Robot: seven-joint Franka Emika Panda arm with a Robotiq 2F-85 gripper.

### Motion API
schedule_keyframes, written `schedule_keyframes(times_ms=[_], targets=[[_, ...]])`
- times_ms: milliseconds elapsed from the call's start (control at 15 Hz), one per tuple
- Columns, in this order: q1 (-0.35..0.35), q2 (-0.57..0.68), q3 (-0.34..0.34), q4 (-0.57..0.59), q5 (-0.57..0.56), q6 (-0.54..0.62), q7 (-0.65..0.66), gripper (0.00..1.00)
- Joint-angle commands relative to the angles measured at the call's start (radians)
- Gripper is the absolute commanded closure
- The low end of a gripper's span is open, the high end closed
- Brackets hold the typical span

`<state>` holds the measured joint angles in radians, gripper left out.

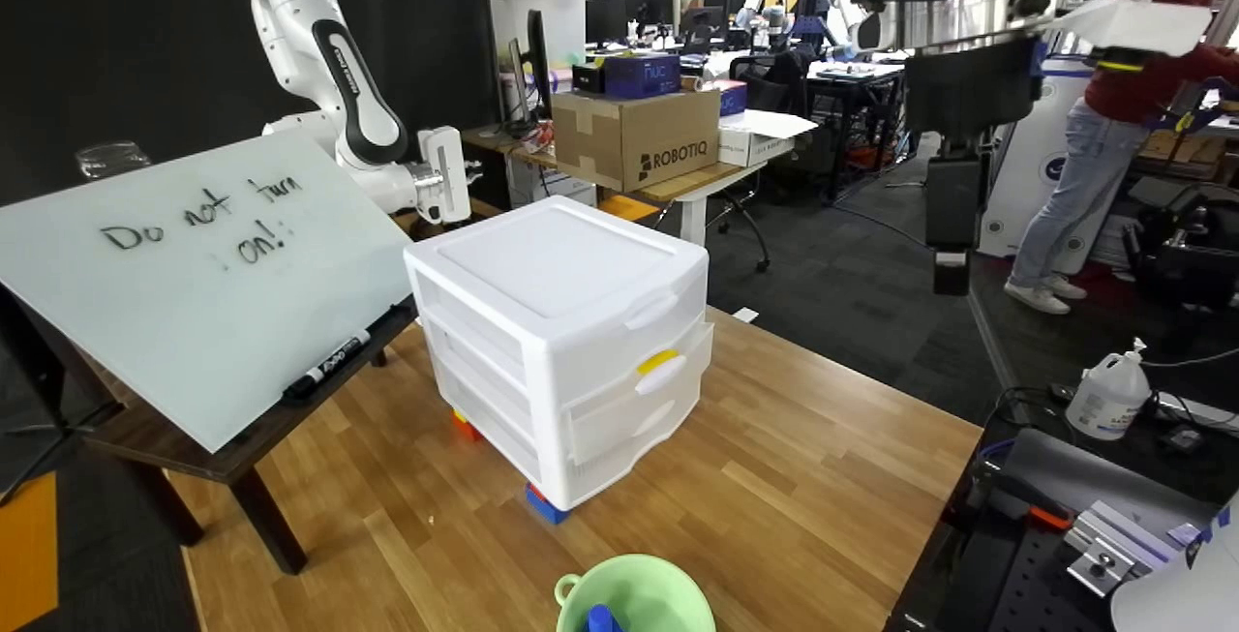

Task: Move the green bowl to the right

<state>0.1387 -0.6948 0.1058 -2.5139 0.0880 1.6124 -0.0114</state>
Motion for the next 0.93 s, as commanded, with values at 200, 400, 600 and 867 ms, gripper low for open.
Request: schedule_keyframes(times_ms=[200,400,600,867], targets=[[0.034,0.133,-0.007,0.042,0.048,0.009,-0.095,0.00],[0.037,0.202,0.002,0.062,0.038,0.009,-0.092,0.00],[0.035,0.195,0.004,0.044,0.034,0.017,-0.079,0.00],[0.035,0.200,0.004,0.053,0.034,0.017,-0.079,0.00]])
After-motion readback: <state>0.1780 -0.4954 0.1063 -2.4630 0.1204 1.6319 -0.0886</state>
